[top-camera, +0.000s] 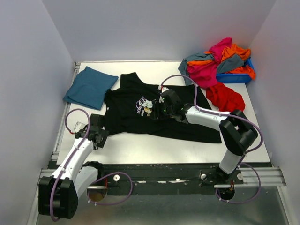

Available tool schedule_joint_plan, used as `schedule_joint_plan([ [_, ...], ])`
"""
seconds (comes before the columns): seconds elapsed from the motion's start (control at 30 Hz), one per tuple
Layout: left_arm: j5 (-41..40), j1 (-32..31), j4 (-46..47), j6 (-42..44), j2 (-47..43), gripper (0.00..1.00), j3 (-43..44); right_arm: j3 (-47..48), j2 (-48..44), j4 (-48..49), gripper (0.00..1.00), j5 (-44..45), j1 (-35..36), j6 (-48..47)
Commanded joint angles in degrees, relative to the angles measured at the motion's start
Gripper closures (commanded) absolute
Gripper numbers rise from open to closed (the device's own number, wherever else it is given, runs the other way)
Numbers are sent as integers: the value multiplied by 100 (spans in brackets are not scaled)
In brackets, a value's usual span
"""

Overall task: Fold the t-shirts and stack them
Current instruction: Fold the flattened tshirt in 1/3 of the way

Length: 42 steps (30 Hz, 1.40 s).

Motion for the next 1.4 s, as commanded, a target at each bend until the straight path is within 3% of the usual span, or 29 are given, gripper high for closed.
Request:
schedule_joint_plan([
  [0.0,193,12,495,-526,-66,46,-162,-135,-157,156,44,288,4,50],
  [0.13,192,12,837,-544,75,46,-284,-153,-157,156,44,297,13,51],
  [0.37,385,12,1628,-579,523,57,-504,-179,-157,156,44,367,13,59],
  [0.43,578,3,1962,-544,672,70,-610,-197,-166,156,44,429,13,51],
  [0.5,501,3,1815,-553,734,95,-531,-197,-183,156,44,482,13,59],
  [0.53,361,12,1692,-483,708,100,-453,-206,-183,147,44,473,13,51],
  [0.83,-1634,73,390,299,111,100,383,-206,-174,147,44,438,13,50],
  [1.0,-1671,258,407,528,136,100,313,-232,-227,130,44,482,4,103],
  [1.03,-1619,284,416,528,189,98,287,-241,-236,130,44,482,4,112],
  [1.07,-1549,302,425,537,250,90,260,-250,-253,130,44,473,4,103],
  [1.1,-1504,320,425,555,321,78,269,-241,-271,130,44,482,-5,68],
  [1.17,-1513,346,242,503,470,43,330,-267,-324,156,44,386,4,-28],
  [1.2,-1539,364,171,493,532,35,391,-285,-333,321,44,229,4,-116],
  [1.23,-1556,372,153,580,584,30,462,-294,-350,393,44,53,-5,-195],
  [1.37,-1688,390,144,1195,751,28,883,-312,-298,823,44,-694,21,-432],
])
